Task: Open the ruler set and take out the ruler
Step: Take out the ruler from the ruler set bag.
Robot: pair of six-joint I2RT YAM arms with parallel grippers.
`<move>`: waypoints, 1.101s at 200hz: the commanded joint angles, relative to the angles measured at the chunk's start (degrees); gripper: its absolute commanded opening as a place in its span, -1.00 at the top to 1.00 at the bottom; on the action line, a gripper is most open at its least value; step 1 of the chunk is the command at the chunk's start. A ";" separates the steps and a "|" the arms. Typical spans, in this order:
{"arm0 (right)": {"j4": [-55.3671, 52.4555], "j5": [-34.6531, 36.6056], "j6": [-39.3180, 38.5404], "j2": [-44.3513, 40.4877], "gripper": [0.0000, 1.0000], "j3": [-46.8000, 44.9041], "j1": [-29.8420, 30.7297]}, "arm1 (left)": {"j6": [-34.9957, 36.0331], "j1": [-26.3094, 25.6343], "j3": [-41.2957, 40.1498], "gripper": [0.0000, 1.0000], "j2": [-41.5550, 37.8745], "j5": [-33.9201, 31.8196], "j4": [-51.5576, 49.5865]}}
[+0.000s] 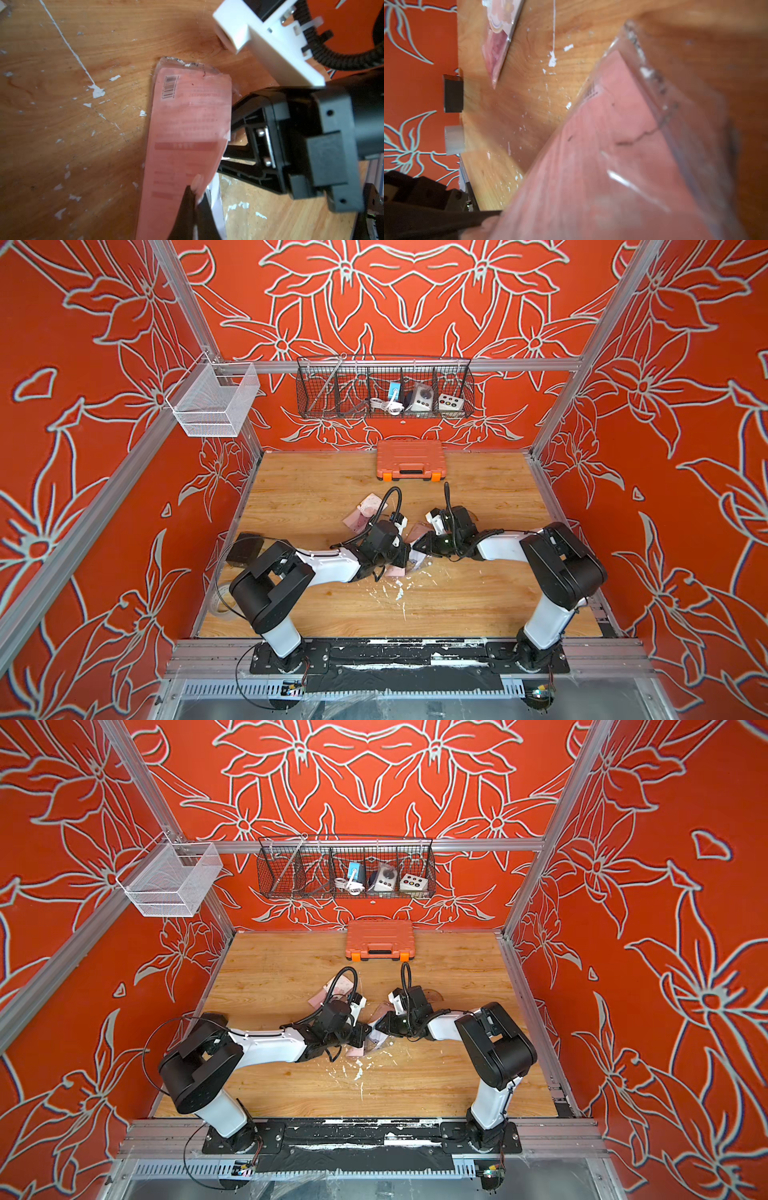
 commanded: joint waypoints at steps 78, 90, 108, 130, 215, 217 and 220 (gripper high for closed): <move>6.42 -3.03 7.19 -0.69 0.98 0.39 0.01 | -0.04 -0.36 -0.71 1.00 0.46 -2.14 -1.37; 3.80 -2.51 6.58 -1.49 0.99 0.99 -0.03 | 0.10 -0.36 -0.71 1.00 0.27 -3.04 -2.25; -0.05 -1.89 5.63 -2.59 0.99 1.76 -0.02 | 0.54 -0.36 -0.47 1.00 0.25 -3.91 -3.40; -4.57 -1.38 4.14 -3.97 0.95 2.66 -0.10 | 0.92 -0.36 -0.27 1.00 0.51 -4.52 -4.37; -5.07 -3.57 3.20 -1.61 0.66 4.13 -0.16 | 1.17 -0.36 0.17 1.00 0.35 -4.19 -4.62; -5.06 -3.58 3.27 -1.61 0.65 4.16 -0.10 | 1.20 -0.36 0.17 1.00 0.34 -4.19 -4.68; -5.06 -3.66 3.29 -1.61 0.64 4.22 -0.15 | 1.18 -0.36 0.17 1.00 0.26 -4.27 -4.63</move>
